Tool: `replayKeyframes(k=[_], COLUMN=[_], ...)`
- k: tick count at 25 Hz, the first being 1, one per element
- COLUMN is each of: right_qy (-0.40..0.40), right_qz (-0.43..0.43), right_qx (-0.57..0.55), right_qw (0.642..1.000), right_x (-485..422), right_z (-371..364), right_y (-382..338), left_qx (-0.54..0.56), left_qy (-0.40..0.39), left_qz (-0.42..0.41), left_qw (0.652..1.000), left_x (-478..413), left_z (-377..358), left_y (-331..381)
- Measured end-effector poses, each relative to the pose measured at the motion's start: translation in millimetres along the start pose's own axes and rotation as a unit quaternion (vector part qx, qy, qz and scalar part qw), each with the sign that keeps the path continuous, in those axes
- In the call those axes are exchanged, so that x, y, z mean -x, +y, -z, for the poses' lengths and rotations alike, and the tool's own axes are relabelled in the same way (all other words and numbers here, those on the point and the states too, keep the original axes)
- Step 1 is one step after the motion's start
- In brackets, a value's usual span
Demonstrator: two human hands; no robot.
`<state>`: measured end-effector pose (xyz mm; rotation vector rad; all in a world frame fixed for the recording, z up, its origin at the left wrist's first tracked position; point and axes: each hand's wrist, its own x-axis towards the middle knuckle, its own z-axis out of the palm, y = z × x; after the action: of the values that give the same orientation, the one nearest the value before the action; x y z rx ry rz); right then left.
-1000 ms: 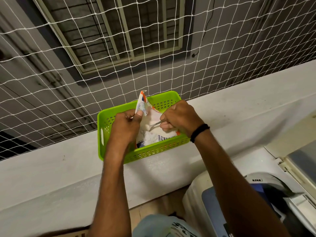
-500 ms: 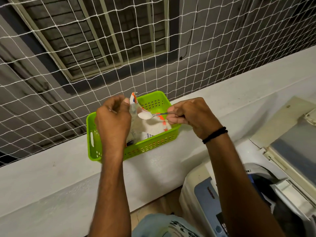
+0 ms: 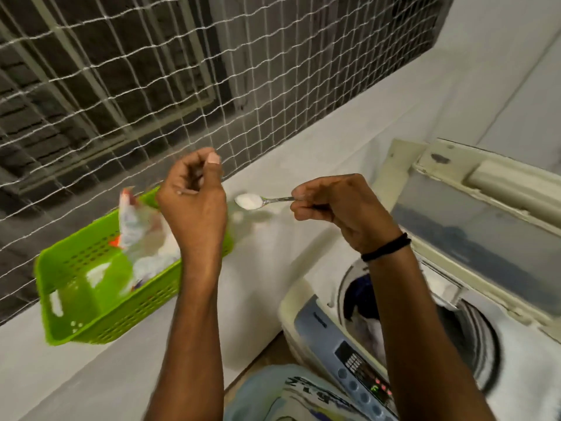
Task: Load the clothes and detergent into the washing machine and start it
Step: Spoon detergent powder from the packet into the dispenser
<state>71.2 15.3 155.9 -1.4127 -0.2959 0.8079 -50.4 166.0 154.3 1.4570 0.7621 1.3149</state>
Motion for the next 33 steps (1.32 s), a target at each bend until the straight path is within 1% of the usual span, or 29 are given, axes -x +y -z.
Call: replayKeyframes(k=[5,11,12,14,16,18,21,22,24,26,27,28,29,31,33], right_qy=[0.116,0.239,0.258,0.294,0.335,0.377,0.449,0.473,0.512,0.531,0.528,0.52,0.511,0.505,0.517], right_qz=[-0.016,-0.048,-0.053,-0.058,-0.057,-0.064,-0.107,-0.123,-0.143,-0.143,-0.136,-0.129,-0.123,-0.106,-0.083], right_qx=[-0.033,-0.076,-0.083,-0.099,-0.117,-0.147,-0.148,-0.136,-0.082,0.037,0.112,0.177,0.214,0.221,0.213], right_qw=[0.993,0.967,0.961,0.949,0.933,0.912,0.875,0.862,0.843,0.835,0.831,0.826,0.823,0.828,0.825], right_x=[15.3,30.5,33.3,38.5,42.6,44.3,40.2,38.5,33.2,28.2,26.3,25.7,25.3,24.6,24.5], right_z=[83.6,180.1,194.5,224.2,253.3,280.2,313.7,321.2,326.5,321.8,316.5,310.0,304.7,297.3,293.0], right_y=[15.5,55.6,64.3,84.4,108.2,138.6,190.4,206.5,234.4,250.5,256.6,259.8,261.9,266.0,268.2], left_qx=[0.029,0.02,0.013,-0.002,-0.041,-0.087,-0.131,-0.144,-0.156,-0.147,-0.148,-0.154,-0.162,-0.167,-0.159], left_qy=[-0.147,-0.313,-0.333,-0.365,-0.384,-0.387,-0.364,-0.359,-0.363,-0.376,-0.378,-0.378,-0.379,-0.38,-0.374], left_qz=[0.054,0.112,0.135,0.211,0.277,0.348,0.483,0.515,0.558,0.604,0.619,0.626,0.628,0.631,0.637], left_qw=[0.987,0.943,0.933,0.907,0.88,0.849,0.785,0.765,0.73,0.687,0.673,0.664,0.659,0.655,0.656], left_x=[40.8,113.6,126.2,150.7,174.1,195.5,226.9,236.6,252.8,266.5,272.5,277.9,282.5,288.9,292.6], left_z=[-77.4,-168.5,-182.8,-208.8,-232.5,-250.3,-268.6,-272.0,-273.6,-273.2,-273.4,-273.9,-274.8,-277.3,-279.0], left_y=[-21.1,-63.1,-73.4,-97.6,-125.3,-153.5,-187.2,-196.6,-216.8,-235.2,-243.5,-251.1,-256.6,-264.9,-269.2])
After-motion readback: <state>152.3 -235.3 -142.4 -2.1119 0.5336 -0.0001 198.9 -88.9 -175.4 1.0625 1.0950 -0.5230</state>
